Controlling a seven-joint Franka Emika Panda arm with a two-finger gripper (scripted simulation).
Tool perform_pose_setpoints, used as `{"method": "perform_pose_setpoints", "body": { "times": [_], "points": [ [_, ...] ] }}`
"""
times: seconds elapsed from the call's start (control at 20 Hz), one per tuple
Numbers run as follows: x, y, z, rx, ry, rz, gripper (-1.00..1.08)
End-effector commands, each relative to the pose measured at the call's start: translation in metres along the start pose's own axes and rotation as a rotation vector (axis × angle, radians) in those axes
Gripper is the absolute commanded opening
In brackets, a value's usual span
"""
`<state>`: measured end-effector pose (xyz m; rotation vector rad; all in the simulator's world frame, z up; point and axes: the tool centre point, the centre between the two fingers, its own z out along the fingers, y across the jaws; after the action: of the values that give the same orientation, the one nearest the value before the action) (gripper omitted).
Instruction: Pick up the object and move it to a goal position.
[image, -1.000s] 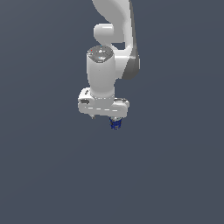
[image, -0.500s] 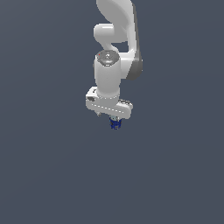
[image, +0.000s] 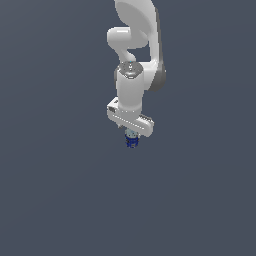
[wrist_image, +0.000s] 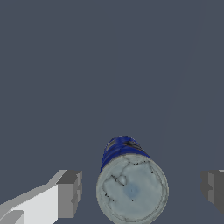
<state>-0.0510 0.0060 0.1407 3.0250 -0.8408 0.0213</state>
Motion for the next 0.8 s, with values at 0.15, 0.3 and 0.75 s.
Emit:
{"method": "perform_pose_setpoints", "body": {
  "times": [0.15, 0.3, 0.75],
  "points": [
    [-0.016, 0.0, 0.009, -0.001, -0.007, 0.102, 1.0],
    [-0.023, 0.0, 0.012, -0.002, -0.01, 0.141, 1.0],
    [-0.031, 0.0, 0.016, -0.003, -0.013, 0.19, 1.0]
  ]
}}
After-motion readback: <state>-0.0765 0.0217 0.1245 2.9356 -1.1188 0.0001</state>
